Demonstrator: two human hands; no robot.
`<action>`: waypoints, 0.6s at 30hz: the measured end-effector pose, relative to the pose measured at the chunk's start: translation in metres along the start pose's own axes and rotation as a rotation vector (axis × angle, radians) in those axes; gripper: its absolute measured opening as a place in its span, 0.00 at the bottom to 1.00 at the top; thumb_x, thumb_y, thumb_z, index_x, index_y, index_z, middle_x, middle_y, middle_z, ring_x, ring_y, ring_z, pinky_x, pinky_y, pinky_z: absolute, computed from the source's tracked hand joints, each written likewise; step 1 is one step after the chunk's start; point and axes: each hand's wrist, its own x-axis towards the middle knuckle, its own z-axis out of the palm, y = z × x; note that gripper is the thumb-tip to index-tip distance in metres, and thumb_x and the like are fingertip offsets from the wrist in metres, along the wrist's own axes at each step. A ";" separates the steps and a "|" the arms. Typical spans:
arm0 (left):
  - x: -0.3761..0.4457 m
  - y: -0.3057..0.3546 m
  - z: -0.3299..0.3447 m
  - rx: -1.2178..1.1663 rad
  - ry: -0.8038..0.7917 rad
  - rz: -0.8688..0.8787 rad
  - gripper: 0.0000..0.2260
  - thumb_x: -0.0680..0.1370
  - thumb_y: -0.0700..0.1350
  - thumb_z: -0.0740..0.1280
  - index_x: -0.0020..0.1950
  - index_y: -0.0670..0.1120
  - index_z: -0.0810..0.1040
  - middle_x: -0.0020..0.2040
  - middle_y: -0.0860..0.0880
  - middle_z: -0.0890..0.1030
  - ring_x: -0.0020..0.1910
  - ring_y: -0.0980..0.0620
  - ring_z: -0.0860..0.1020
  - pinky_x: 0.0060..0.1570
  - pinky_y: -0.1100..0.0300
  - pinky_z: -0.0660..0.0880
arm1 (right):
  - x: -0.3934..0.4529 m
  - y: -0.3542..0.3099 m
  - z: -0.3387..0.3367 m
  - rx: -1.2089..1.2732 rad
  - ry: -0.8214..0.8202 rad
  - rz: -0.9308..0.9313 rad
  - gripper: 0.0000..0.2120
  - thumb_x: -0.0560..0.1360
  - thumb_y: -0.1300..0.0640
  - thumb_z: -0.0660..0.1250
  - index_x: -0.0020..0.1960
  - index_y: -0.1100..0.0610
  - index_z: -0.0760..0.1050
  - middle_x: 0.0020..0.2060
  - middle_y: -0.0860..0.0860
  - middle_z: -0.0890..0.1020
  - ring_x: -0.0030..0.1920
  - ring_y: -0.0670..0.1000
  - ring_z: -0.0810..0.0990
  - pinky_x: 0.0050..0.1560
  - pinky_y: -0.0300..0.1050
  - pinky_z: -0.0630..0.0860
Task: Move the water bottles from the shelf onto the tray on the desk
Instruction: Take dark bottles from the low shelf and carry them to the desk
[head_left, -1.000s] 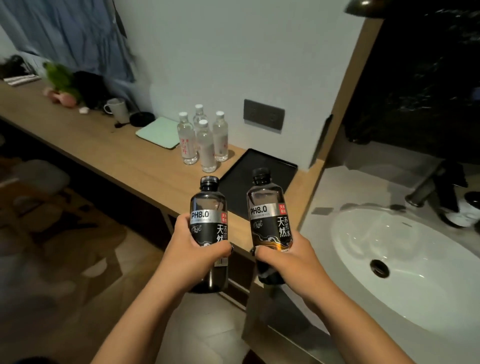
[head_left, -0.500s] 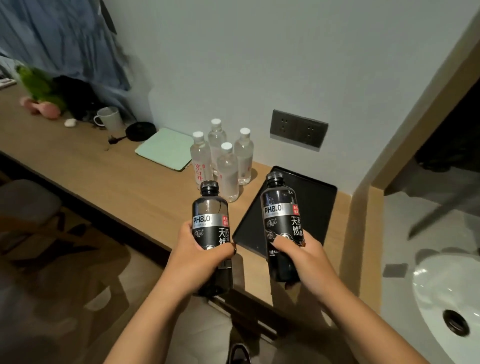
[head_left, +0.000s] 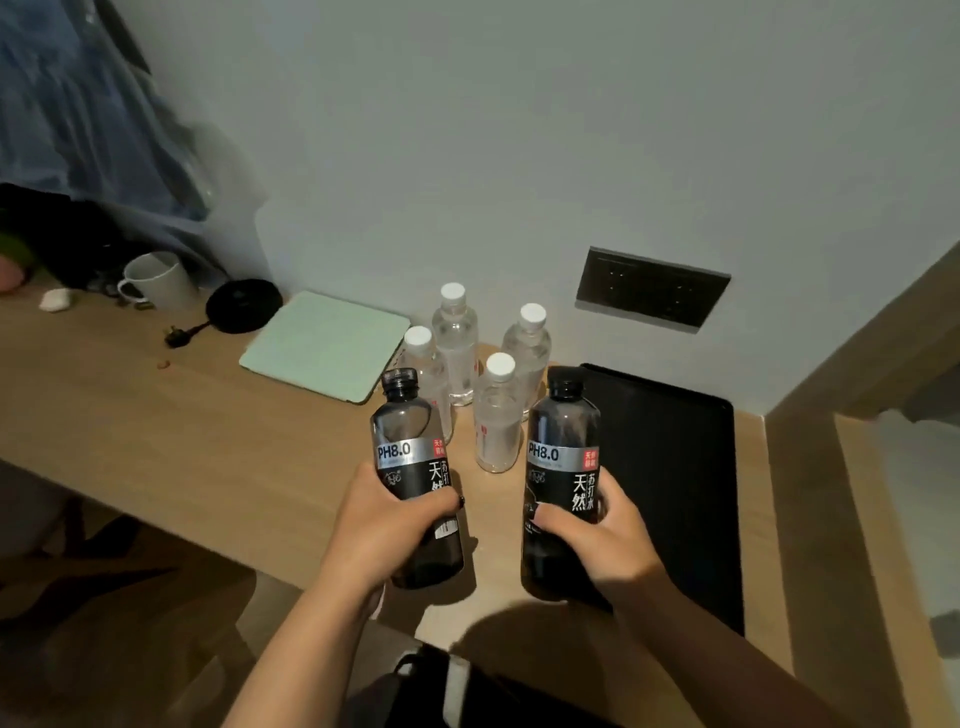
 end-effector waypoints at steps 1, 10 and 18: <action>0.016 0.000 -0.005 0.021 -0.026 0.010 0.12 0.65 0.32 0.73 0.41 0.46 0.76 0.35 0.47 0.81 0.33 0.49 0.80 0.34 0.58 0.77 | 0.009 0.002 0.010 -0.009 0.040 0.010 0.16 0.67 0.66 0.73 0.45 0.48 0.73 0.38 0.45 0.82 0.40 0.43 0.82 0.33 0.32 0.76; 0.128 -0.029 -0.031 0.164 -0.191 0.025 0.20 0.62 0.35 0.75 0.50 0.45 0.75 0.42 0.45 0.81 0.42 0.47 0.82 0.39 0.55 0.77 | 0.077 0.040 0.087 -0.176 0.391 0.130 0.27 0.57 0.46 0.76 0.54 0.45 0.72 0.47 0.45 0.82 0.49 0.44 0.80 0.49 0.44 0.77; 0.149 -0.057 -0.031 0.155 -0.252 0.140 0.30 0.60 0.29 0.75 0.52 0.53 0.70 0.46 0.54 0.77 0.44 0.62 0.75 0.38 0.68 0.68 | 0.090 0.056 0.116 -0.175 0.624 0.110 0.27 0.55 0.51 0.77 0.52 0.42 0.72 0.48 0.44 0.81 0.51 0.44 0.79 0.52 0.47 0.78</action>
